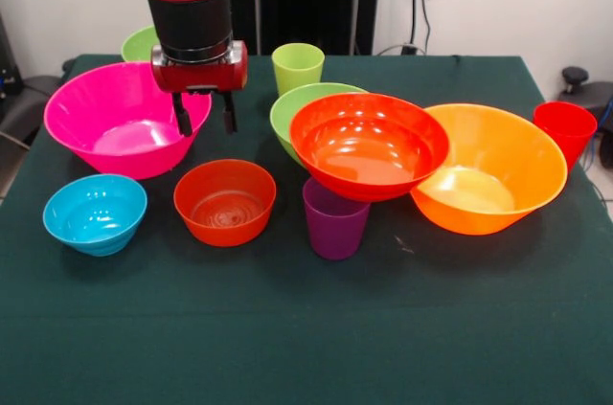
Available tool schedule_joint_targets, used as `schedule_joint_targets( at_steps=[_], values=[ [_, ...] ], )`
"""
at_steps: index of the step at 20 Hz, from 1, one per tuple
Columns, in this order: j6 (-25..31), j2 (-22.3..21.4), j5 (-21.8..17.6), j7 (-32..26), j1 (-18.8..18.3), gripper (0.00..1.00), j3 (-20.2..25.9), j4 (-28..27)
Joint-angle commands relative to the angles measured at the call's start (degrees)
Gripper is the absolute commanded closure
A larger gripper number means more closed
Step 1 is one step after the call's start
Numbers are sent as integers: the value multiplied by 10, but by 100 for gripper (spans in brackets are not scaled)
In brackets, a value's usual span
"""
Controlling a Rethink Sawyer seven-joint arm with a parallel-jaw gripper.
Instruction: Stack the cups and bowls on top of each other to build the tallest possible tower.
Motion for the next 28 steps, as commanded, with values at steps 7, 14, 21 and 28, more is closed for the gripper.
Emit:
schedule_joint_targets(
  at_steps=[7,14,21,28],
  values=[
    [19,34,-17,-49,6,0,8,-33],
    [24,34,7,-51,-8,0,27,-10],
    [23,40,2,-51,-7,0,22,-19],
    [44,1,-4,-53,0,0,10,-8]
  ],
)
